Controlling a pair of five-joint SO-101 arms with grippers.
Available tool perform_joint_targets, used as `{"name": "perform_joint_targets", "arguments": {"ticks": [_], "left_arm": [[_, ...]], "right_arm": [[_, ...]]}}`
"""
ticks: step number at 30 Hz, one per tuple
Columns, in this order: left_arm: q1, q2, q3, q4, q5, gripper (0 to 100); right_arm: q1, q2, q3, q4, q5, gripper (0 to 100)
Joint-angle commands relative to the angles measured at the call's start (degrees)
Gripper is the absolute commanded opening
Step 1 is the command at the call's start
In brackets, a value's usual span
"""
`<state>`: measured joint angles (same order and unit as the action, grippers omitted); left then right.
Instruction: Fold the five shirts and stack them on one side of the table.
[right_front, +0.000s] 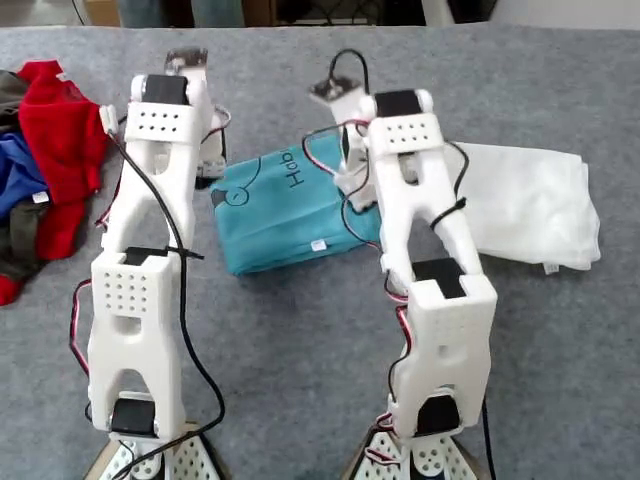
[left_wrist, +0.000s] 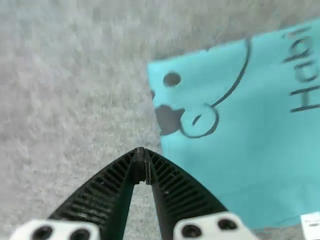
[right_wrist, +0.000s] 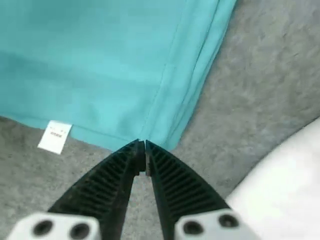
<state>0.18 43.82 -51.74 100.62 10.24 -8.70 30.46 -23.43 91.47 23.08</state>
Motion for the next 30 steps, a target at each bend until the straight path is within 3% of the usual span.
{"name": "perform_joint_targets", "arguments": {"ticks": [1,12,21,24,30], "left_arm": [[0.5,-3.9,4.2,-1.0,1.5,3],[1.1,-8.2,8.7,-2.0,3.1,3],[2.2,-19.0,14.2,-0.7,-4.8,3],[3.6,-21.7,19.3,-1.1,-6.2,3],[7.8,-28.5,40.0,-11.5,-6.2,3]], "right_arm": [[0.7,-2.9,5.2,-4.1,-0.4,1.5],[1.8,1.2,15.1,-14.5,-0.1,1.5],[3.2,-6.2,10.2,-8.1,-0.1,1.5],[2.1,-10.9,8.4,-5.3,-0.1,1.5],[3.1,-16.0,8.5,-4.7,-0.1,1.6]]}}
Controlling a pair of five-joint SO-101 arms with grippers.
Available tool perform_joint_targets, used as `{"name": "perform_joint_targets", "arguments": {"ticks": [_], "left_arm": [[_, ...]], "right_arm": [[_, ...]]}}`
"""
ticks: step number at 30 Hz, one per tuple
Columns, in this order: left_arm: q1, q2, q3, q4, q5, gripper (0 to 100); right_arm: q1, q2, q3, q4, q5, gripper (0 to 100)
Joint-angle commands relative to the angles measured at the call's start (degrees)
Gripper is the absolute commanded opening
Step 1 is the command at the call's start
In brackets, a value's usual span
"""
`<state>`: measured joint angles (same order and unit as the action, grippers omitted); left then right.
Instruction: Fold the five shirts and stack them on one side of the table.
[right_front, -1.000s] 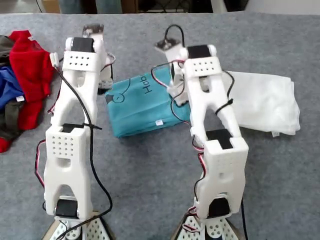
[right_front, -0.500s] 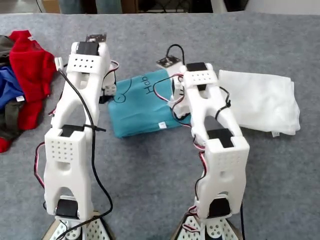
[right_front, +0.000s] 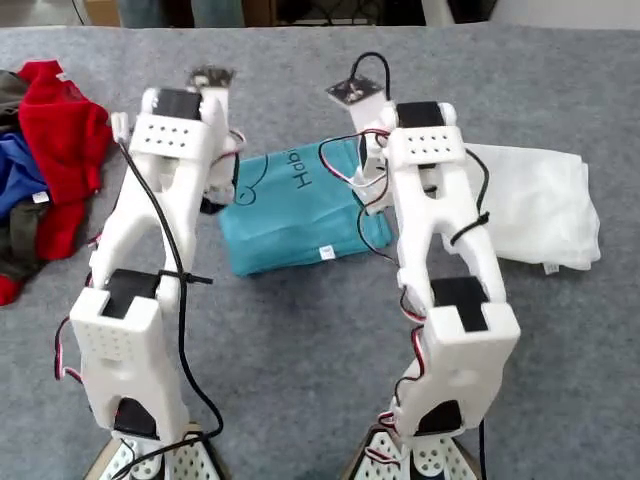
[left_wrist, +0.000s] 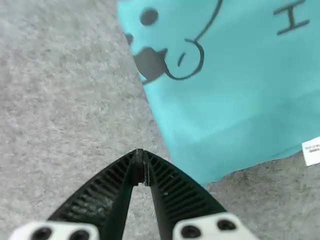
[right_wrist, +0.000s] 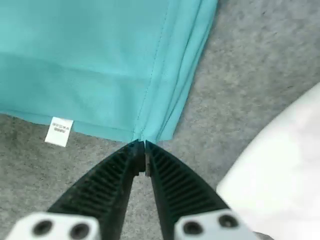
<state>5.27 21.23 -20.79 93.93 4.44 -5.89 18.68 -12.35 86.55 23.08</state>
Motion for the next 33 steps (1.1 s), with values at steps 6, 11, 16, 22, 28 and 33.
{"name": "perform_joint_targets", "arguments": {"ticks": [6,11,16,22,28,33], "left_arm": [[9.0,-19.3,30.3,-19.7,-0.1,3],[9.4,-22.8,43.2,-33.8,-0.1,3],[8.2,-19.3,49.0,-35.8,-0.3,3],[4.2,-15.9,49.2,-39.3,-0.4,3],[2.9,-18.2,38.8,-33.0,0.0,3],[5.7,-24.3,25.1,-23.6,0.0,3]], "right_arm": [[5.5,-4.2,-1.9,0.1,0.0,1.6],[7.6,-4.3,0.1,-1.9,0.0,1.6],[7.3,-4.2,2.1,-2.5,0.0,1.6],[7.2,-4.3,4.8,-6.6,-0.1,1.6],[7.1,-4.8,2.2,-4.6,-0.1,1.7],[7.4,-4.4,-2.7,0.6,-0.1,1.6]]}}
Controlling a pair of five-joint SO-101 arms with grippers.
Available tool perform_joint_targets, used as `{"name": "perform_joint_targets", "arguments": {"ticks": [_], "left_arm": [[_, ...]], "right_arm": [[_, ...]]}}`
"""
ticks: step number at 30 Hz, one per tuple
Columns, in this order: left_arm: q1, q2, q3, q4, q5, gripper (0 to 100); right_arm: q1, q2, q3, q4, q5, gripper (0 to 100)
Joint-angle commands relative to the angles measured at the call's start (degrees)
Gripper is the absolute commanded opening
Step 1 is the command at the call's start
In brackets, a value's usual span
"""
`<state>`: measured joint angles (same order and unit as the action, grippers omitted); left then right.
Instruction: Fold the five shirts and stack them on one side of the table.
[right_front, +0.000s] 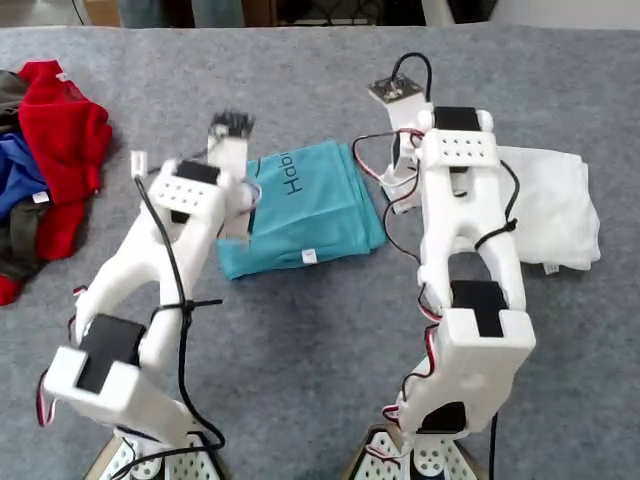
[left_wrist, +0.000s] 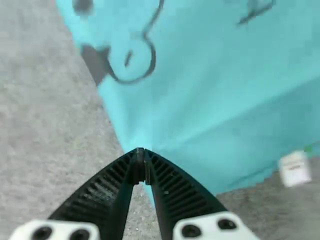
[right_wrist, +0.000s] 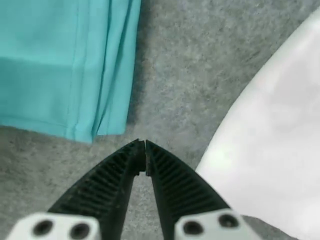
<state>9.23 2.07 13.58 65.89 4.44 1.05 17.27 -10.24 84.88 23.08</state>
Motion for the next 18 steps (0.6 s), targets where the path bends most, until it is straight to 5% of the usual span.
{"name": "perform_joint_targets", "arguments": {"ticks": [1,5,9,12,18], "left_arm": [[2.3,-6.2,-11.6,6.4,0.0,3],[0.6,-8.6,-16.7,10.1,0.0,3],[-7.9,-4.7,-14.4,4.6,1.4,5],[-12.5,1.7,-12.7,0.4,4.9,16],[-15.0,12.7,-13.6,-6.5,10.0,24]], "right_arm": [[0.4,-2.9,-5.4,3.2,-0.1,1.7],[0.3,-3.1,-6.5,6.3,-0.5,1.8],[-0.4,-3.3,-6.5,9.3,-0.6,1.8],[-2.6,-3.1,-6.6,13.1,-0.6,1.8],[-6.9,-3.4,-7.6,15.1,-5.2,1.8]]}}
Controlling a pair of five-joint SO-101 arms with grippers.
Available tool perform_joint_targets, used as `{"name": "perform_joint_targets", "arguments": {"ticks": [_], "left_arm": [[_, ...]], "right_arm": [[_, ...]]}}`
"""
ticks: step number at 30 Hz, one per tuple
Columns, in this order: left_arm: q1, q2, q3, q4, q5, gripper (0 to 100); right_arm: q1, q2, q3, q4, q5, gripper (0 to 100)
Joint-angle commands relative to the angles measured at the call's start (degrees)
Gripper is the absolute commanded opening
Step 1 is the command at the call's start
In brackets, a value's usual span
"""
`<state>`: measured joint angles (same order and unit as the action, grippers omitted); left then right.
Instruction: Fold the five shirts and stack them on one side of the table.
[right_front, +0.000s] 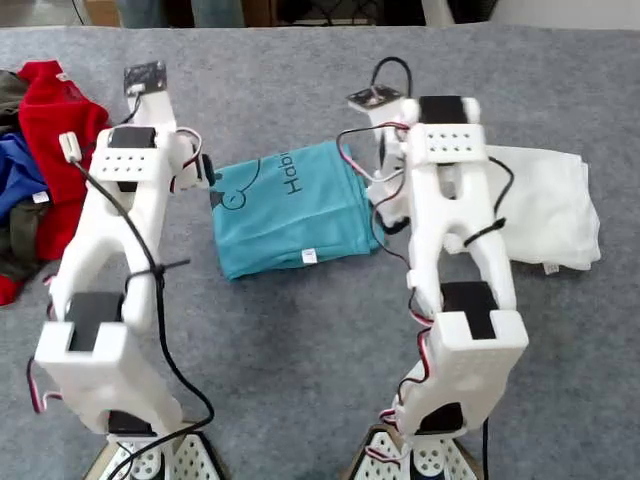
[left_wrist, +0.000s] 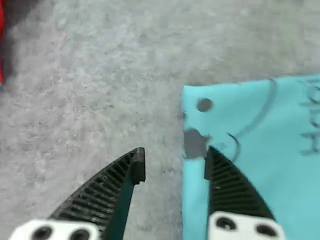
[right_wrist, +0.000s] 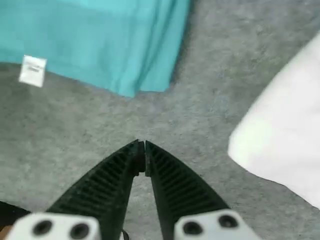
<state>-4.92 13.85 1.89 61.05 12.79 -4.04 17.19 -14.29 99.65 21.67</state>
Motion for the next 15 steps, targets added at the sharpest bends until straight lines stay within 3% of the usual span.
{"name": "perform_joint_targets", "arguments": {"ticks": [1,6,10,15], "left_arm": [[-1.5,1.4,-2.2,-1.8,1.7,23],[-6.2,4.7,1.5,-10.6,2.1,22],[-5.9,5.9,0.9,-11.3,1.9,22],[-6.0,6.5,-0.6,-11.3,1.8,22]], "right_arm": [[-2.3,-2.9,-4.1,-0.2,-6.3,1.8],[-5.0,-0.8,-2.4,-4.8,-20.1,14.8],[-7.2,4.2,-0.5,-9.5,-28.0,30.2],[-10.4,13.2,-2.2,-13.8,-33.1,40.7]]}}
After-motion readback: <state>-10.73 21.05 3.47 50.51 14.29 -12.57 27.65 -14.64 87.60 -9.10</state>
